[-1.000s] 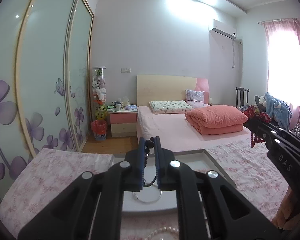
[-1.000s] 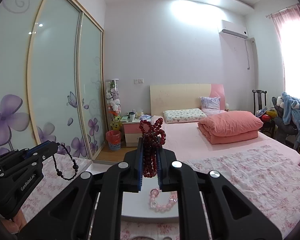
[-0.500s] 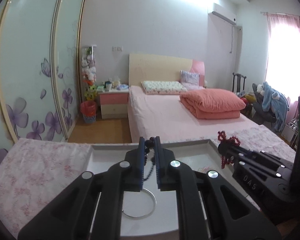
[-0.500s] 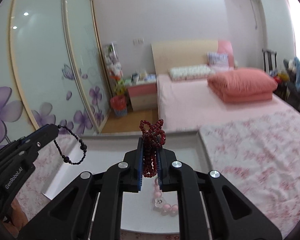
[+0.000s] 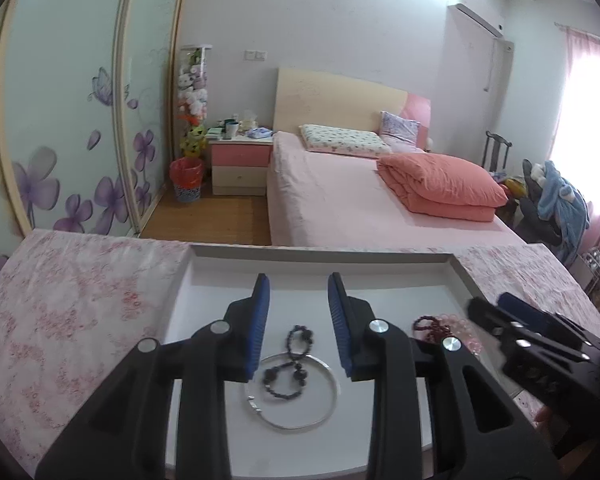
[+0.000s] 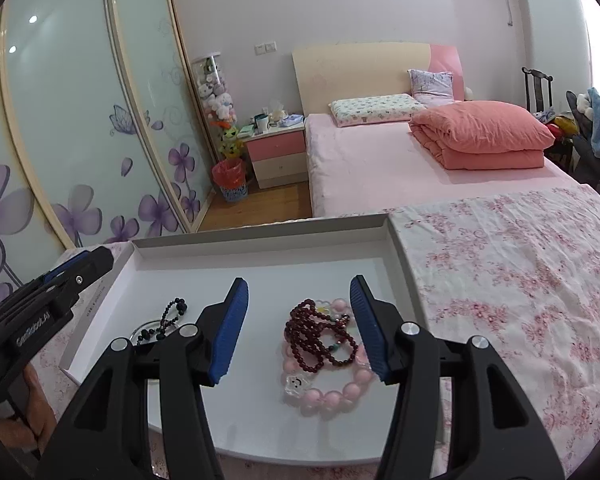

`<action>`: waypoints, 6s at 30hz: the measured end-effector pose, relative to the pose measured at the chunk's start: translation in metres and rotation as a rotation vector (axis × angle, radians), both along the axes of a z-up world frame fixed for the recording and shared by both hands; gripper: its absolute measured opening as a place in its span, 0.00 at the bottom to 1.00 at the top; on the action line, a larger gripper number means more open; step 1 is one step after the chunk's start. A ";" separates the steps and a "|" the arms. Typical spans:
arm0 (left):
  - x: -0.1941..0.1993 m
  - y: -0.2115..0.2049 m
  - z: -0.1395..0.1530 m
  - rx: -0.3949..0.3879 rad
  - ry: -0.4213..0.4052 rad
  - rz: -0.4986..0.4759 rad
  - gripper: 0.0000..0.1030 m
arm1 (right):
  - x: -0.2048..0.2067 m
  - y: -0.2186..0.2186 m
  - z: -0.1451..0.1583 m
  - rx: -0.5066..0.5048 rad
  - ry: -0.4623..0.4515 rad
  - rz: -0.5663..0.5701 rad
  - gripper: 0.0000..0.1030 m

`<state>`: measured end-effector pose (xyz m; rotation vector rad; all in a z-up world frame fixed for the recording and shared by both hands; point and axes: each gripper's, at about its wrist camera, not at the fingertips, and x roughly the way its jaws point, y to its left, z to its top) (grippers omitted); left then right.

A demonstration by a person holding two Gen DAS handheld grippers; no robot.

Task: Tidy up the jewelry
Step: 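Release the black bracelet with the left tool while the right tool drops the red strand onto the pink bracelet, then reach to the white pearl bracelet and grasp it with the left tool, then lift the pearl bracelet with the left tool while the right tool grasps the silver cuff bangle, then carry the pearl bracelet and silver cuff over the grey tray with both tools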

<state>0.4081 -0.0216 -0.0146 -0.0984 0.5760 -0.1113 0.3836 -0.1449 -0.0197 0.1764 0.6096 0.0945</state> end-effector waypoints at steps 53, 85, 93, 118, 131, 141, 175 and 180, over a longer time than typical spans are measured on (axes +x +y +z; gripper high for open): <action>-0.112 -0.005 -0.075 0.253 0.290 -0.448 0.14 | -0.114 -0.031 -0.024 -0.042 0.068 0.008 0.58; -0.133 0.041 0.012 -0.077 0.042 -0.404 0.10 | -0.111 0.029 -0.060 -0.168 0.259 0.239 0.73; -0.133 0.047 0.013 -0.088 0.038 -0.395 0.10 | -0.101 0.043 -0.060 -0.222 0.265 0.245 0.78; -0.152 0.056 0.030 -0.158 -0.027 -0.363 0.10 | -0.133 0.022 -0.018 -0.073 0.079 0.171 0.66; -0.188 0.048 0.055 -0.084 -0.168 -0.239 0.10 | -0.163 0.025 0.033 -0.090 -0.170 0.098 0.66; -0.211 0.027 0.073 0.046 -0.293 -0.132 0.10 | -0.173 0.029 0.052 -0.131 -0.308 0.046 0.66; -0.195 0.013 0.095 0.128 -0.356 0.014 0.10 | -0.167 0.032 0.083 -0.167 -0.491 -0.061 0.66; -0.181 0.014 0.096 0.127 -0.350 0.041 0.10 | -0.151 0.031 0.086 -0.165 -0.487 -0.079 0.66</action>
